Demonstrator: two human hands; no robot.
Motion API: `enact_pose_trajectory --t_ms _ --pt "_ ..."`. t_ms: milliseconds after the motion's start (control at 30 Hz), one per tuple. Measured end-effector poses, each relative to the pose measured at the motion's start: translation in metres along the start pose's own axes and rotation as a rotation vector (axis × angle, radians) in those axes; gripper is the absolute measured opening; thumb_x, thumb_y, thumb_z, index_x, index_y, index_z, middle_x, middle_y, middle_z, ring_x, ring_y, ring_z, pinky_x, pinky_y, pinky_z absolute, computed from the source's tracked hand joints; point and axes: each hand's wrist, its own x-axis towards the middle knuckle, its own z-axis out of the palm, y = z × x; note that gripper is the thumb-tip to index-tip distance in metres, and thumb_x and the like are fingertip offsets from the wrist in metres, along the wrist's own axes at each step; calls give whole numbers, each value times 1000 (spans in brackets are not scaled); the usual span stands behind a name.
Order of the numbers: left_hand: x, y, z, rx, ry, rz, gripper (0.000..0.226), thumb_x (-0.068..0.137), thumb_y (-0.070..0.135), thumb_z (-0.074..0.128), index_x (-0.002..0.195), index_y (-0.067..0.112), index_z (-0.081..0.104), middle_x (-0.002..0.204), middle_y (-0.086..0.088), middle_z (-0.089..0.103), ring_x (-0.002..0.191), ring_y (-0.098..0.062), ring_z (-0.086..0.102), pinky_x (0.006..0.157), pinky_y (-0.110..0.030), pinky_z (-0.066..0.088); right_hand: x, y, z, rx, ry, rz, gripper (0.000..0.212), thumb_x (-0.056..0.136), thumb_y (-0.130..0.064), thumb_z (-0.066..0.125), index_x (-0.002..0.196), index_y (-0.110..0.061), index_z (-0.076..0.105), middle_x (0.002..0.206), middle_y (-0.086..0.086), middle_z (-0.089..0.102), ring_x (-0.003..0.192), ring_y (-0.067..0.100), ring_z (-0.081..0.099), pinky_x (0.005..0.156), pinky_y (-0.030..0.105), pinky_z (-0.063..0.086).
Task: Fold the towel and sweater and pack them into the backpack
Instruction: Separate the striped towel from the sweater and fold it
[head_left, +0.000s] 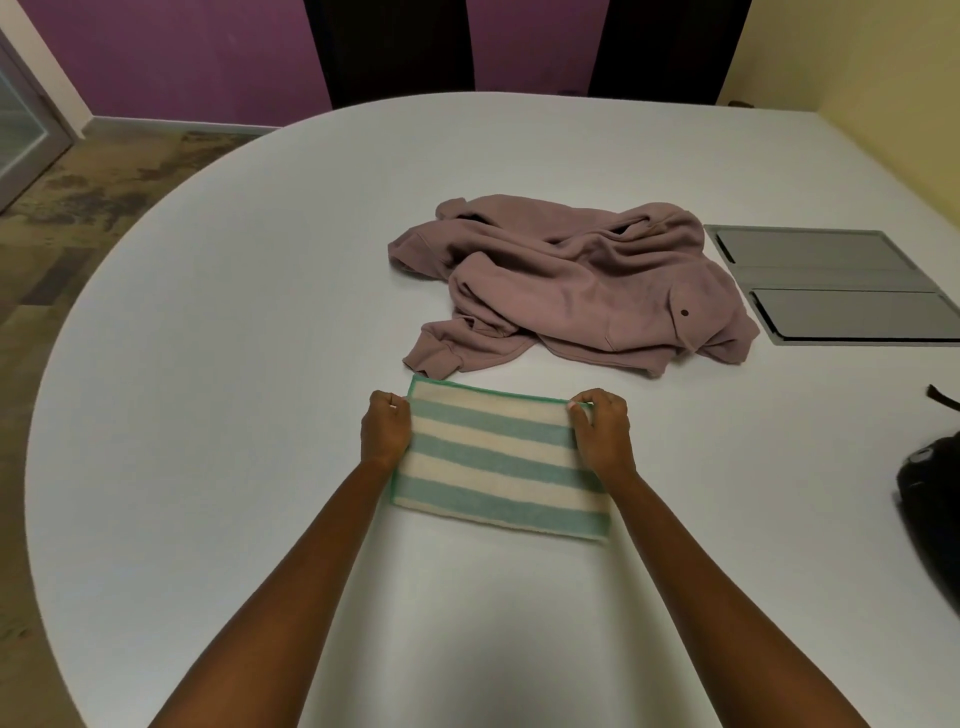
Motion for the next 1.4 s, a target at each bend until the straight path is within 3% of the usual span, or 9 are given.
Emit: enact_pose_trajectory --t_ms 167,267,400,700,833,933,1233,1333,1400 --pt "8 -8 4 137 -125 -21 23 94 17 49 98 -3 60 113 -24 61 108 -37 55 87 -35 42 -13 8 -3 -64 -65 122 45 94 -23 49 136 -12 37 138 18 36 124 34 41 103 45 34" --pt "7 -7 6 168 -151 -21 26 93 19 52 72 4 56 93 -22 60 90 -33 55 75 -31 38 -26 13 -5 -38 -19 154 51 94 -22 50 140 -10 31 136 20 38 124 34 41 102 44 35" --pt "5 -5 9 113 -77 -15 29 89 22 58 104 -3 60 110 -20 61 103 -35 57 86 -37 44 -37 20 -5 24 22 222 55 94 -24 51 141 -6 29 135 21 40 125 34 40 103 42 35" --pt "-2 15 15 -202 -73 236 8 95 13 48 95 6 44 76 1 48 82 -21 46 60 -11 39 -39 25 -8 42 10 240 54 94 -25 52 140 -2 33 136 20 44 125 33 43 102 39 37" --pt "1 10 22 -76 -46 174 29 96 15 47 118 -4 44 112 -22 58 106 -37 55 87 -36 43 -41 26 -11 -31 -2 263 50 97 -31 45 136 -1 38 133 19 45 122 31 46 98 36 38" --pt "4 -2 27 89 -52 129 36 96 14 46 129 0 39 126 -24 53 113 -40 53 96 -41 41 -45 27 -10 -82 -42 289 50 94 -39 47 129 -2 45 124 17 49 113 31 51 91 37 43" --pt "-5 -12 31 64 138 145 38 97 17 44 134 7 38 131 -19 49 114 -37 51 98 -42 40 -52 26 -12 125 27 197 16 98 -26 41 99 -10 39 95 8 55 83 22 55 66 25 41" --pt "-10 -15 34 107 117 139 40 98 22 44 135 8 38 132 -17 47 112 -37 53 97 -44 41 -56 26 -10 119 46 213 16 99 -25 38 100 -10 38 94 7 54 79 18 53 56 19 40" --pt "-14 -15 35 182 108 139 42 98 28 42 135 9 37 130 -16 45 109 -36 55 93 -46 43 -56 28 -8 75 48 231 24 100 -26 37 107 -4 42 96 9 56 81 20 54 63 23 42"
